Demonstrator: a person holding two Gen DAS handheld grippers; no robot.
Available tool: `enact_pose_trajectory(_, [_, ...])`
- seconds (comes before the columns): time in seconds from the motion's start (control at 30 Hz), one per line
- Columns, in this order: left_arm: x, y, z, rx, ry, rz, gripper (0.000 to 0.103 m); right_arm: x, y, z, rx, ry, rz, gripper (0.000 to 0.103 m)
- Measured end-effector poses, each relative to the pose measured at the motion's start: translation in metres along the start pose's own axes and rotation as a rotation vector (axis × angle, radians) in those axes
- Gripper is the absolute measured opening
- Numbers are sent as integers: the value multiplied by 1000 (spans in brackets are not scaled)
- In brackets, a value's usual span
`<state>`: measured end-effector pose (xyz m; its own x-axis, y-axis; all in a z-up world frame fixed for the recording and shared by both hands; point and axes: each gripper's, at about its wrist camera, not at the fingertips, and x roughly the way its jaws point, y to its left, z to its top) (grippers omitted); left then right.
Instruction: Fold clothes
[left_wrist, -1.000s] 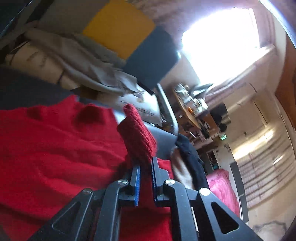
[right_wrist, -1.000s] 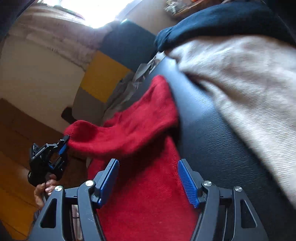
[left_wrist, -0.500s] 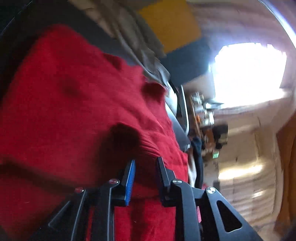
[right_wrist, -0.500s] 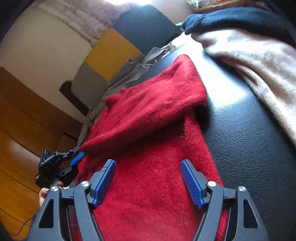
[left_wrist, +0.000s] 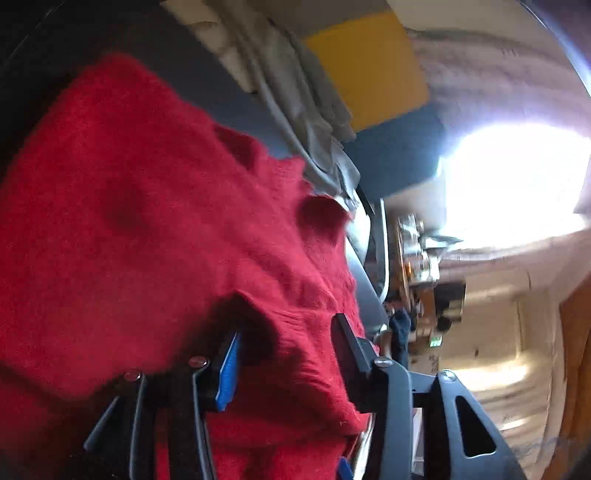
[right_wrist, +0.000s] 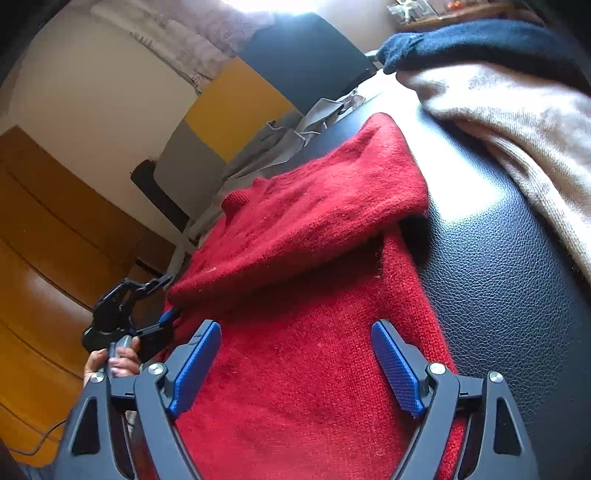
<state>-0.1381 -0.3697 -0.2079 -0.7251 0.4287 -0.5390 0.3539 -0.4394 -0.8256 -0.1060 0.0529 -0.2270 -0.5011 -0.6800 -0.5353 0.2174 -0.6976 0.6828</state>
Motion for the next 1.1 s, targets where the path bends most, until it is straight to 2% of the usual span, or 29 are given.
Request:
enact_pose_trajectory(0.03, [2, -6, 0, 38, 5, 2, 10, -1, 0, 0, 2, -1, 4, 85])
enact_pose_trajectory(0.07, [5, -14, 0, 75, 17, 6, 8, -1, -1, 0, 3, -2, 6, 85])
enact_pose_trajectory(0.1, [6, -22, -1, 107, 26, 5, 7, -1, 0, 0, 5, -1, 7, 85])
enact_pose_trajectory(0.27, [-14, -58, 10, 135, -6, -113, 5, -7, -4, 3, 66, -1, 29, 85])
enact_pose_trajectory(0.5, [-64, -126, 38, 180, -111, -277, 5, -22, -22, 12, 242, -50, 161, 85])
enact_pose_trajectory(0.57, [-72, -138, 39, 214, -112, -272, 5, -19, -24, 18, 292, -60, 204, 88])
enact_pose_trajectory(0.67, [-82, -155, 41, 264, -113, -264, 5, -10, -27, 26, 374, -72, 274, 97])
enact_pose_trajectory(0.73, [-87, -154, 39, 270, -109, -250, 5, -5, -28, 32, 429, -80, 321, 103])
enact_pose_trajectory(0.83, [-90, -144, 40, 250, -92, -243, 5, 5, -29, 42, 497, -90, 375, 103])
enact_pose_trajectory(0.9, [-92, -135, 40, 259, -84, -201, 5, 15, -27, 49, 482, -84, 332, 103])
enact_pose_trajectory(1.1, [-85, -77, 47, 281, -50, 74, 6, 38, -21, 69, 412, -59, 183, 103])
